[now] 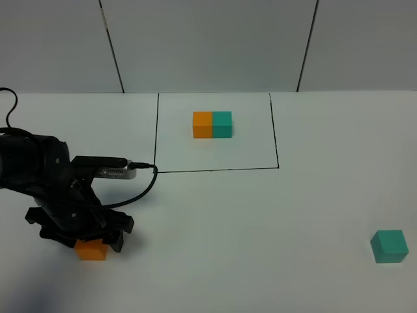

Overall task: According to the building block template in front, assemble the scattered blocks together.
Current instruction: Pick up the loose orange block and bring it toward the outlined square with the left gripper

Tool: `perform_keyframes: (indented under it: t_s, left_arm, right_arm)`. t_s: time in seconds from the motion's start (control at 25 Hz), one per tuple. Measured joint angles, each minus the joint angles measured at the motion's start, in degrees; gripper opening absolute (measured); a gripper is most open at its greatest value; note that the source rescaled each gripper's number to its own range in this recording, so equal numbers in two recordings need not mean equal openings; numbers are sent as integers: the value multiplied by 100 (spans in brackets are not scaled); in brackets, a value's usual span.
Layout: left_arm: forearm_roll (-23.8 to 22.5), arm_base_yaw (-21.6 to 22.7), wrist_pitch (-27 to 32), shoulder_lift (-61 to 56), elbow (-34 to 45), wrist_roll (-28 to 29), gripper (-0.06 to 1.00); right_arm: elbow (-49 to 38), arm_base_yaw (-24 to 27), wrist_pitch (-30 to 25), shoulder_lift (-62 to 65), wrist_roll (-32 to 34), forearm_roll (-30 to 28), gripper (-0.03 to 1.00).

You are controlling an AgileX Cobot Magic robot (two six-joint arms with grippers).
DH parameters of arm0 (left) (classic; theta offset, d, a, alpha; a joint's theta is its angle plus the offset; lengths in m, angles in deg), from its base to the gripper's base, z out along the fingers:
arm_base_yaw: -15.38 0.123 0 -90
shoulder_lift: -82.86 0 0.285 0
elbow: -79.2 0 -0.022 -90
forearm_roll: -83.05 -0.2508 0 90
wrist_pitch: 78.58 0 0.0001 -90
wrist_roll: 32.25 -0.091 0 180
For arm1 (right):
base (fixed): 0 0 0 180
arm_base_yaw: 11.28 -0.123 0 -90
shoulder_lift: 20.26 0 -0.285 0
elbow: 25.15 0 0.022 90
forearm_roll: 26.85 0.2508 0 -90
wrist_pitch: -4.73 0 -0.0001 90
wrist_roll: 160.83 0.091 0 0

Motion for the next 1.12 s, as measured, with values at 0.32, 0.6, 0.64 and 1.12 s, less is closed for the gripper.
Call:
perform_keyframes:
  t_s: [0.32, 0.6, 0.64, 1.12]
  left_arm:
    - [-100, -130, -39, 37, 0, 305, 20]
    - [-260, -130, 85, -9, -162, 336, 0]
    - [-299, -142, 142, -48, -262, 206, 0]
    - [-603, -1291, 1712, 785, -3233, -3531, 0]
  right_arm:
    - [0, 0, 0, 0, 0, 0, 0]
    - [0, 0, 0, 0, 0, 0, 0]
    - [0, 0, 0, 0, 0, 0, 0]
    - [0, 0, 0, 0, 0, 47, 0]
